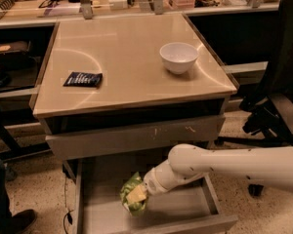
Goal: Place green jalapeno chip bag into middle drawer
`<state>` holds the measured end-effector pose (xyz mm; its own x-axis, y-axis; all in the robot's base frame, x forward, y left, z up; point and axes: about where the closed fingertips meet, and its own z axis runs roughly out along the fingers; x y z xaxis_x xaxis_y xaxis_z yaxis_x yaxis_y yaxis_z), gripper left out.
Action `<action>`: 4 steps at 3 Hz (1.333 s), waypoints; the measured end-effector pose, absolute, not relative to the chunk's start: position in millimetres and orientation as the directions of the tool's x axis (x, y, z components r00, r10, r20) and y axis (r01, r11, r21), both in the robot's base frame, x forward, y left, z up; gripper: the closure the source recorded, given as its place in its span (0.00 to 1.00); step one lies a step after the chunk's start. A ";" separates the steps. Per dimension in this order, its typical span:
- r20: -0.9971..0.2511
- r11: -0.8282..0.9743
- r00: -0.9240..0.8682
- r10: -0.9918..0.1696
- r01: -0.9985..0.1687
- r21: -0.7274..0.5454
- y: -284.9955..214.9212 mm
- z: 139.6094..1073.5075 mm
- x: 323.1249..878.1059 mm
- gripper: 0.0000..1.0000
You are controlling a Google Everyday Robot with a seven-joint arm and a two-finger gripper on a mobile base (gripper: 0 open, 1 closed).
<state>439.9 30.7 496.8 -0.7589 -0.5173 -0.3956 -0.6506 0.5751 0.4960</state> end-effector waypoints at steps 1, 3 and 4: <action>-0.438 0.570 -0.768 -0.468 -0.641 0.515 37.9 475.3 451.6 1.00; -0.453 0.572 -0.787 -0.420 -0.616 0.541 39.5 430.7 475.1 1.00; -0.470 0.583 -0.789 -0.396 -0.611 0.535 35.0 423.4 490.3 1.00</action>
Offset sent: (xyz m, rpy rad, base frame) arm 0.0424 0.0082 -0.0701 0.1056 -0.0249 -0.0812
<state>490.3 35.0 423.4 -0.7891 -0.3960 -0.4696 -0.6111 0.5831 0.5353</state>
